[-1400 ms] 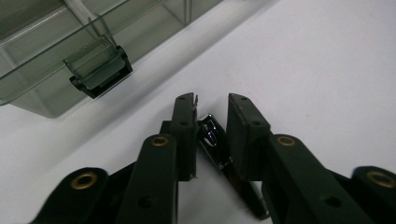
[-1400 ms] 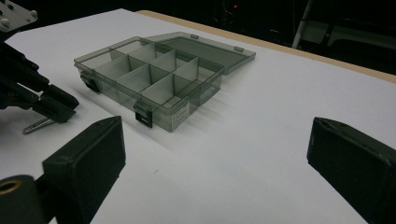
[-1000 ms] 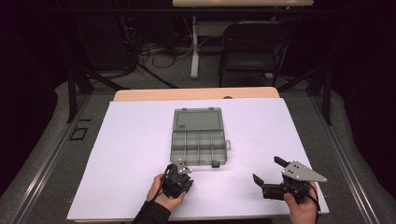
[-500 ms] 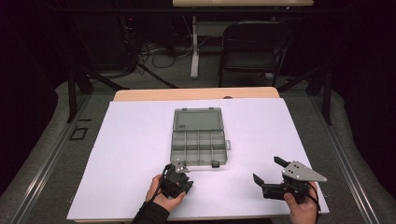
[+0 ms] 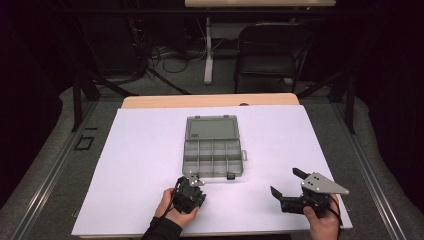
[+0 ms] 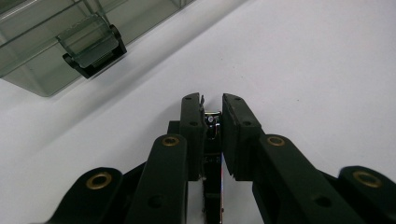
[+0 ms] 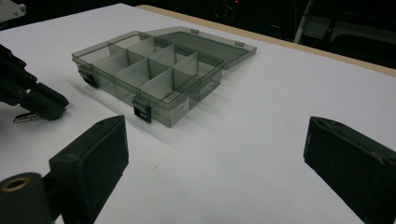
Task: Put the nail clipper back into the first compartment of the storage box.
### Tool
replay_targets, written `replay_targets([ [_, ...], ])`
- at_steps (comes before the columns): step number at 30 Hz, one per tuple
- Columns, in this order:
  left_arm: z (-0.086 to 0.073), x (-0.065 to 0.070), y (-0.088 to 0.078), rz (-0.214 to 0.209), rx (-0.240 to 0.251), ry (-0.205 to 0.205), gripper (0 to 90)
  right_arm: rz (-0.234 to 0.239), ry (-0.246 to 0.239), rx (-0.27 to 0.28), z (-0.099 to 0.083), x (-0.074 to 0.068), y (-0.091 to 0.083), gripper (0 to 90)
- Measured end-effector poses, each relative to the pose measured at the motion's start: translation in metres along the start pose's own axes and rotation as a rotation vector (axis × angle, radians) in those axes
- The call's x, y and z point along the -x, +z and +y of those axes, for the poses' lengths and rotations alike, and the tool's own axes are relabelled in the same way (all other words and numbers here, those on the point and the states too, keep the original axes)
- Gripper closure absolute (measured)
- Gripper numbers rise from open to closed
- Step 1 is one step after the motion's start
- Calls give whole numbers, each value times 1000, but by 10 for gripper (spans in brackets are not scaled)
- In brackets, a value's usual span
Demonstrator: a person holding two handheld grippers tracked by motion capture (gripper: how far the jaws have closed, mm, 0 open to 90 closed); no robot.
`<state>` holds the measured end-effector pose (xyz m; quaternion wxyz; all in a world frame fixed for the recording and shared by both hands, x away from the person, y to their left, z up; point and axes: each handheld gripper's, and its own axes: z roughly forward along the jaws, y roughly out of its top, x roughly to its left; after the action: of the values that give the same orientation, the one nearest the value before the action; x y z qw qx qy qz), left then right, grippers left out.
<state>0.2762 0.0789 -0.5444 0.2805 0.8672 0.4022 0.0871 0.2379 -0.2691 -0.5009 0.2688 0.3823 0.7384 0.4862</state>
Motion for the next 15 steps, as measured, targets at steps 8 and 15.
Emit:
replay_targets([
  [8,-1,-4,-2,-29,10,-14,793,3,2,-7,0,0,0,66],
  [15,-1,-9,-13,-34,54,-24,793,-2,-1,-9,-1,2,-1,67],
])
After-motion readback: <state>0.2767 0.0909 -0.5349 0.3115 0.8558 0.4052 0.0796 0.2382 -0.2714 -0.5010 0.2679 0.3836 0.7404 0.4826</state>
